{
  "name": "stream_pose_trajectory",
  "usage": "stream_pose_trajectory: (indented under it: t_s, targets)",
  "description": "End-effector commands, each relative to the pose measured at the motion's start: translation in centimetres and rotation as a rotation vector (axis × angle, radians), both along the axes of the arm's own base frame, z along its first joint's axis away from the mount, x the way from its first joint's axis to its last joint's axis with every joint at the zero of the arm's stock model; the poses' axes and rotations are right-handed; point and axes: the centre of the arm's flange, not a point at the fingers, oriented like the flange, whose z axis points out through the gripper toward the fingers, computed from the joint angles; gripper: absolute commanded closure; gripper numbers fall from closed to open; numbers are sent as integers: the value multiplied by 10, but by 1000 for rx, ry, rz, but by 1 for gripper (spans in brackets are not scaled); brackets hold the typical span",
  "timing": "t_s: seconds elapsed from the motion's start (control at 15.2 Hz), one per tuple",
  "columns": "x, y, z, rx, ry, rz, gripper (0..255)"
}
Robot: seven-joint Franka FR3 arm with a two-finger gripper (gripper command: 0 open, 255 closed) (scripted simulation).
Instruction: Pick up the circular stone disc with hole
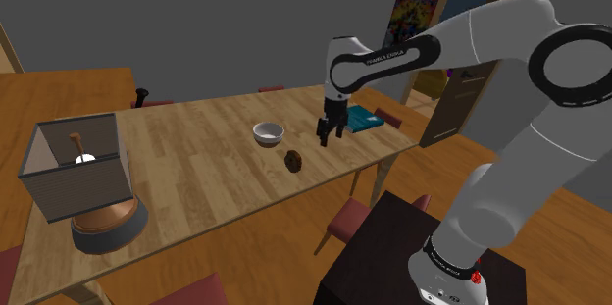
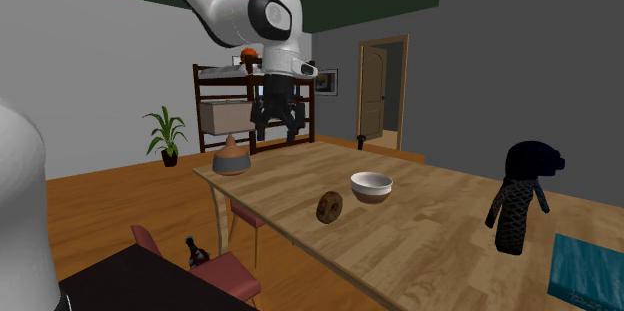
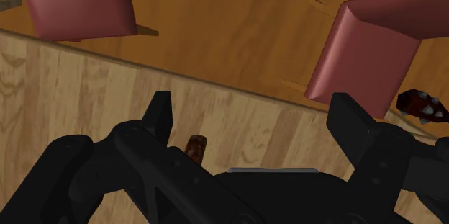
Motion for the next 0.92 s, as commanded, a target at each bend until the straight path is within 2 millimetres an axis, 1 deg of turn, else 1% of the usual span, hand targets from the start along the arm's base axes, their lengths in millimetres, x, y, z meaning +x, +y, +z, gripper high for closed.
stream_pose_trajectory:
  t_s: [0.0,0.86]
  targets:
    - [21,-8,-19,5,2,-26,0]
    - [141,-55,-138,41,22,-185,0]
